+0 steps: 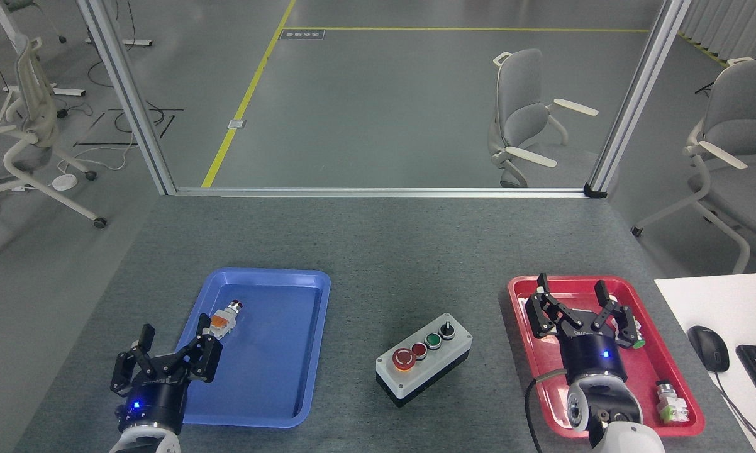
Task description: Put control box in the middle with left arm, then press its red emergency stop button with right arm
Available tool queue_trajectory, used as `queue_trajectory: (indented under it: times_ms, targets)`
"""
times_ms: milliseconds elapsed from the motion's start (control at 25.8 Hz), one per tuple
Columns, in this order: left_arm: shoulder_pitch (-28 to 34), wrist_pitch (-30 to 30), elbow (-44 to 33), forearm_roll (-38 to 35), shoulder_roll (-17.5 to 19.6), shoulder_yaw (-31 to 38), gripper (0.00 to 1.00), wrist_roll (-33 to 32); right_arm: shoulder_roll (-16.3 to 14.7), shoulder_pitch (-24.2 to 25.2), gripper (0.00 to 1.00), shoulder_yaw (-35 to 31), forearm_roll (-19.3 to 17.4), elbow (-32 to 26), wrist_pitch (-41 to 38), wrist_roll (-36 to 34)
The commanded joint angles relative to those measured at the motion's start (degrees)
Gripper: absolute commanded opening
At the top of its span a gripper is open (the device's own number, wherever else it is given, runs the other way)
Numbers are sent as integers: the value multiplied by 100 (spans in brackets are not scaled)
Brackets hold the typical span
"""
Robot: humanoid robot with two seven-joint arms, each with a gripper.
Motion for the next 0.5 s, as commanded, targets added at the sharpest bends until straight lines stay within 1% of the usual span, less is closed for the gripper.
queue_trajectory:
  times_ms: [0, 78, 155, 349, 465]
  targets:
    - [79, 12, 70, -10, -240, -68, 98, 58, 155, 544, 99, -145, 250, -456, 115, 79]
    - [96, 3, 70, -28, -267, -86, 99, 58, 252, 781, 99, -128, 259, -650, 106, 88]
    - [105, -6, 70, -46, -267, -130, 99, 58, 322, 913, 99, -119, 259, -738, 115, 88]
    - [114, -6, 9, -54, -258, -499, 99, 22, 331, 931, 99, -128, 206, -755, 142, 97]
    - [114, 3, 9, -63, -240, -508, 99, -21, 340, 922, 99, -128, 206, -755, 142, 97]
